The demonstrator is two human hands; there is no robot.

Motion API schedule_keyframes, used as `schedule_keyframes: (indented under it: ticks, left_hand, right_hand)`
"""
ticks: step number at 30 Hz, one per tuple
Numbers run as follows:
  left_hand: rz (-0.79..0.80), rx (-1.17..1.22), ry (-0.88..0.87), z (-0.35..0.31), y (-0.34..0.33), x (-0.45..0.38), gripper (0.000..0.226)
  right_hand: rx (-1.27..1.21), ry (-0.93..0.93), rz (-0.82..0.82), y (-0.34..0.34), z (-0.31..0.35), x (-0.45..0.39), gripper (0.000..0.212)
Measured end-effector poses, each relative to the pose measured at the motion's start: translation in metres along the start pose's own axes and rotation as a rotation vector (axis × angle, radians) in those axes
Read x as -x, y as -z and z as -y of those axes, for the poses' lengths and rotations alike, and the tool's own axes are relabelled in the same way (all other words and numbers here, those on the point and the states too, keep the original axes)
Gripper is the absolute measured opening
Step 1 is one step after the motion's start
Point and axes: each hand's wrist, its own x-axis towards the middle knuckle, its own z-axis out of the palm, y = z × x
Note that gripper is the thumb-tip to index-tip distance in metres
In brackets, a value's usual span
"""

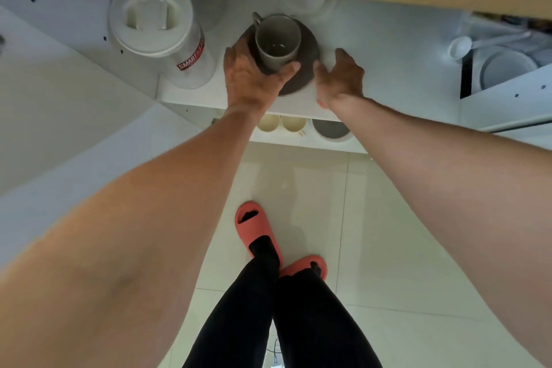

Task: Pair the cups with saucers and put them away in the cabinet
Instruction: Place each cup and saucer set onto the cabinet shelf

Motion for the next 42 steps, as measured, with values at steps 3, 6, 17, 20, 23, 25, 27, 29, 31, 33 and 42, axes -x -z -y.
schedule_keyframes:
  ticks: [3, 6, 17, 20, 23, 25, 27, 29, 31, 33, 42]
  left_hand:
    - [-0.028, -0.003, 0.035, -0.006, 0.017, 0.026, 0.095]
    - [0.032, -0.004, 0.092, -0.017, 0.043, 0.069, 0.096]
    - [0.237, -0.428, -0.26, -0.17, 0.152, 0.217, 0.069]
    - [0.187, -0.352, -0.357, -0.211, 0.161, 0.231, 0.06]
    - [0.174, -0.224, -0.49, -0.244, 0.159, 0.228, 0.04]
    - [0.17, -0.149, -0.575, -0.264, 0.154, 0.215, 0.031]
    - [0.179, -0.077, -0.614, -0.284, 0.147, 0.201, 0.024]
    - [0.177, -0.06, -0.629, -0.305, 0.139, 0.184, 0.02]
    - [0.161, -0.07, -0.631, -0.323, 0.13, 0.165, 0.019]
    - [0.148, -0.077, -0.634, -0.341, 0.121, 0.142, 0.02]
    - [0.189, -0.136, -0.495, -0.397, 0.074, 0.04, 0.029]
  right_hand:
    - [0.18, 0.056, 0.014, 0.015, -0.017, 0.03, 0.053]
    - [0.292, 0.063, 0.055, 0.037, -0.034, 0.076, 0.058]
    - [0.352, 0.178, 0.008, 0.206, -0.006, 0.257, 0.053]
    - [0.421, 0.34, -0.046, 0.249, 0.002, 0.281, 0.044]
    - [0.379, 0.463, -0.142, 0.283, 0.006, 0.284, 0.029]
    - [0.322, 0.478, -0.205, 0.304, 0.013, 0.271, 0.023]
    - [0.226, 0.42, -0.238, 0.323, 0.021, 0.254, 0.025]
    - [0.101, 0.31, -0.283, 0.341, 0.03, 0.234, 0.029]
    - [-0.029, 0.175, -0.305, 0.357, 0.04, 0.21, 0.035]
    - [-0.122, 0.091, -0.329, 0.372, 0.05, 0.182, 0.041]
    - [-0.281, -0.19, -0.351, 0.425, 0.078, 0.062, 0.054]
